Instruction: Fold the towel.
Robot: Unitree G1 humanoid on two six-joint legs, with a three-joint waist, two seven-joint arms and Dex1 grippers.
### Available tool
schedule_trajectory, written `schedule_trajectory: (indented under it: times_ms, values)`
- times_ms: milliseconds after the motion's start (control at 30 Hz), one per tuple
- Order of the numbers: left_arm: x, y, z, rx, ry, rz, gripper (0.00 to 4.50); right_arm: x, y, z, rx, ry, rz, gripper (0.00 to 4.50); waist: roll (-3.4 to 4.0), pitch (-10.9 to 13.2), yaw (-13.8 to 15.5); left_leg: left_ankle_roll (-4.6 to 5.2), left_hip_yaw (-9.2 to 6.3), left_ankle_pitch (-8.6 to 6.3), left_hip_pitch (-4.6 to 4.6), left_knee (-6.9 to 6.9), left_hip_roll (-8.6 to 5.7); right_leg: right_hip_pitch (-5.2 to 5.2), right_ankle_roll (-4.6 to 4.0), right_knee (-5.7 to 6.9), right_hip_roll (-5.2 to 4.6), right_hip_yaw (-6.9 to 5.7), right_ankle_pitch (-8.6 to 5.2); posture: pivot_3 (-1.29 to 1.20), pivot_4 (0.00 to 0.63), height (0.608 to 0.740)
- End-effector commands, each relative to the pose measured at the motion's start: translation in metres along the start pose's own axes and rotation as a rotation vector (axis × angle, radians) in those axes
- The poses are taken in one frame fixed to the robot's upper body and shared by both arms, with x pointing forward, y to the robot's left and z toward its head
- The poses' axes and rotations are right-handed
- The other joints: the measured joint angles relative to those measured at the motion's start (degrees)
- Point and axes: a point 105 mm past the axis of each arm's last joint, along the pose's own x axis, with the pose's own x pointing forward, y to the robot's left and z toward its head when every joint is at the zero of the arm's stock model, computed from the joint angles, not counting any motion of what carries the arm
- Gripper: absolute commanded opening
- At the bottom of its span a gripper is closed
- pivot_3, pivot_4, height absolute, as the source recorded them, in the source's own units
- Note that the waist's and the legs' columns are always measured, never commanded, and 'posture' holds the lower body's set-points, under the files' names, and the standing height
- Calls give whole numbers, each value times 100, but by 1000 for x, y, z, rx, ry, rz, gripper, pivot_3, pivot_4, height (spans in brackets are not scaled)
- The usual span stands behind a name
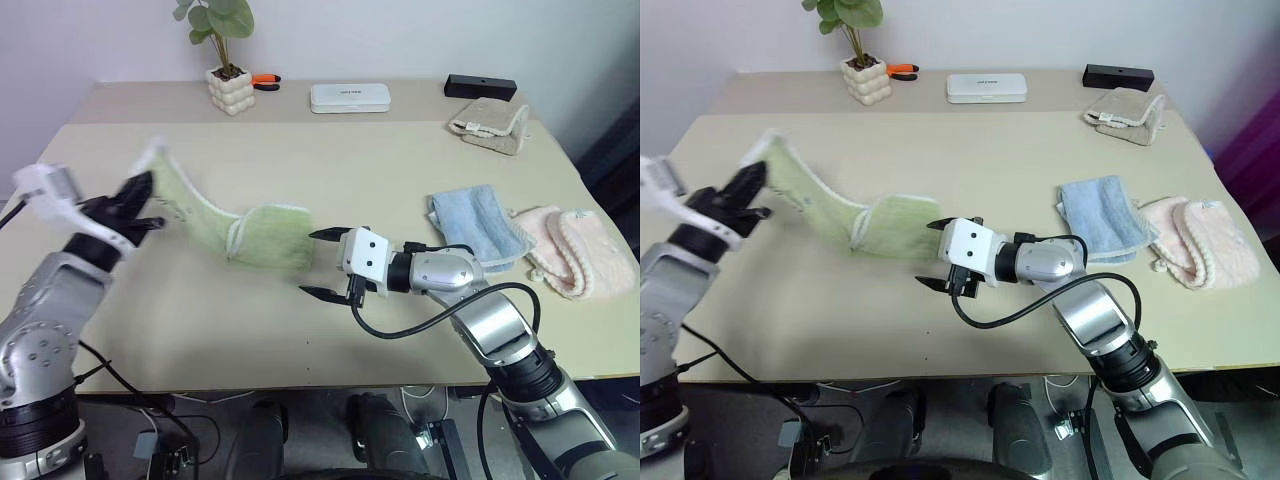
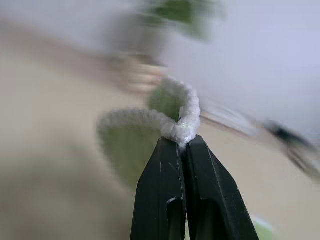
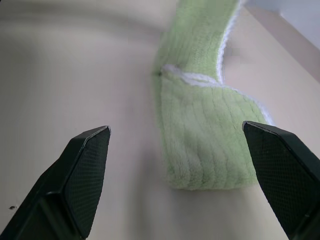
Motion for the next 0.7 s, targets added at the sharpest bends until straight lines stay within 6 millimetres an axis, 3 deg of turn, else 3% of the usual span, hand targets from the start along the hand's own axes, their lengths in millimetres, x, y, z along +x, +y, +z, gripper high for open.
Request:
schedule_trajectory:
  times_ms: [33, 233, 433, 600, 700]
  values:
    - [11, -45, -36, 156, 168, -239, 35, -2, -5, 6, -31, -24, -28, 4342, 0, 0, -32, 0, -1, 0, 1, -2, 1, -2, 0, 1, 1, 0, 0, 0, 150, 737]
    - [20, -55, -92, 270, 367, -349, 35, -1, -7, 6, -36, -20, -44, 4342, 1, 1, -47, 1, -3, 0, 2, -12, 8, -15, 12, 10, 11, 0, 7, 0, 150, 737]
    - [23, -57, -106, 253, 403, -391, 35, -2, -8, 4, -39, -14, -56, 4342, 1, 1, -28, 1, -2, 0, -3, -10, 7, -16, 15, 8, 9, 0, 7, 0, 150, 737]
    - [15, -53, -103, 217, 411, -390, 2455, -3, -12, 2, -39, -5, -71, 4342, 1, 1, -37, 2, -2, 0, -2, -10, 8, -17, 15, 9, 9, 1, 8, 0, 150, 737]
    - [-6, -46, -93, 200, 434, -406, 3920, -4, -18, 1, -5, 1, -91, 4342, 1, 1, -82, 2, -1, -1, -2, -11, 10, -19, 15, 10, 10, 1, 7, 0, 150, 737]
